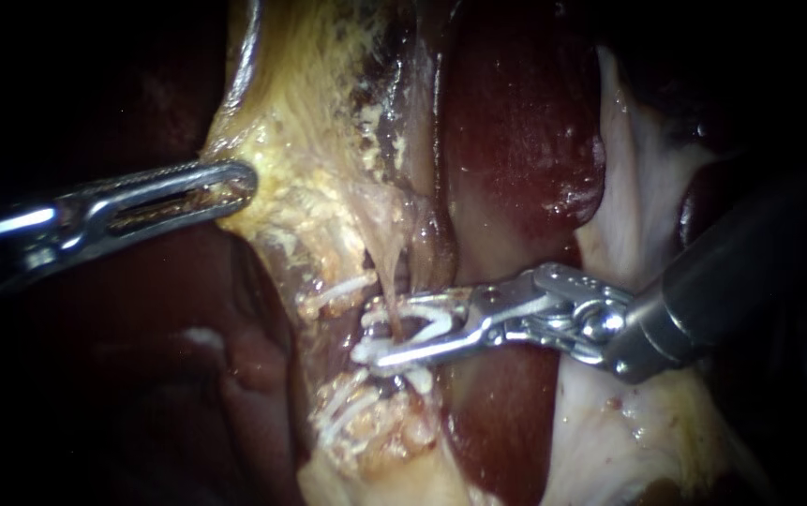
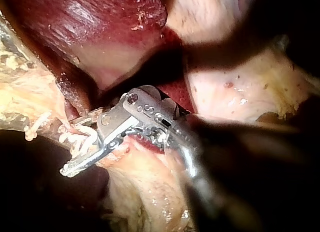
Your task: Clipping third clip right tube
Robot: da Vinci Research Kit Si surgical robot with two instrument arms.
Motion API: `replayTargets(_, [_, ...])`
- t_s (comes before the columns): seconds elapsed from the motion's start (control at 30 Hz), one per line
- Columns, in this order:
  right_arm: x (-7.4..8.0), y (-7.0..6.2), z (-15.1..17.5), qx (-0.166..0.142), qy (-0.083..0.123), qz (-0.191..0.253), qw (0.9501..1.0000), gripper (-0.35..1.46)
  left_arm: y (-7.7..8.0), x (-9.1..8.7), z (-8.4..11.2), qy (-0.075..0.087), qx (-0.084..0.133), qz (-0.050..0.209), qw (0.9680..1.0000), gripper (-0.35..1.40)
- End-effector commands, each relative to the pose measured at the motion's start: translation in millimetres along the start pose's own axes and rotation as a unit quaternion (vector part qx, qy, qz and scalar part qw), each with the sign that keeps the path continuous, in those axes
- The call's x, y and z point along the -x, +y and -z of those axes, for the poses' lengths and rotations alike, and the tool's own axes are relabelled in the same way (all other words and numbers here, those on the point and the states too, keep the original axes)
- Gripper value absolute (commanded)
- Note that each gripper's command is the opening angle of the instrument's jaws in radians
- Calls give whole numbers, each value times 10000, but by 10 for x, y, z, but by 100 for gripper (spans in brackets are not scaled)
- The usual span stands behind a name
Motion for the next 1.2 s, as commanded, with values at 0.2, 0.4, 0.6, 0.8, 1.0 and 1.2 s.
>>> replayTargets(0.2, [-7,4,-13,-151,153,-112,9997,49,1,-1,-2,-2,-3,-3,10000,-35])
replayTargets(0.4, [-36,7,-19,-115,442,-212,9987,49,1,-3,-4,-7,2,-7,10000,-35])
replayTargets(0.6, [-57,4,-12,-72,620,-393,9973,46,1,-3,-5,-8,4,-7,10000,-35])
replayTargets(0.8, [-59,5,-11,-45,654,-665,9956,19,1,-3,-5,-9,5,-7,10000,-35])
replayTargets(1.0, [-56,9,4,350,625,-1026,9921,-35,1,-3,-5,-9,6,-7,10000,-35])
replayTargets(1.2, [-51,14,9,496,533,-1104,9912,-35,1,-3,-6,-9,6,-7,10000,-35])
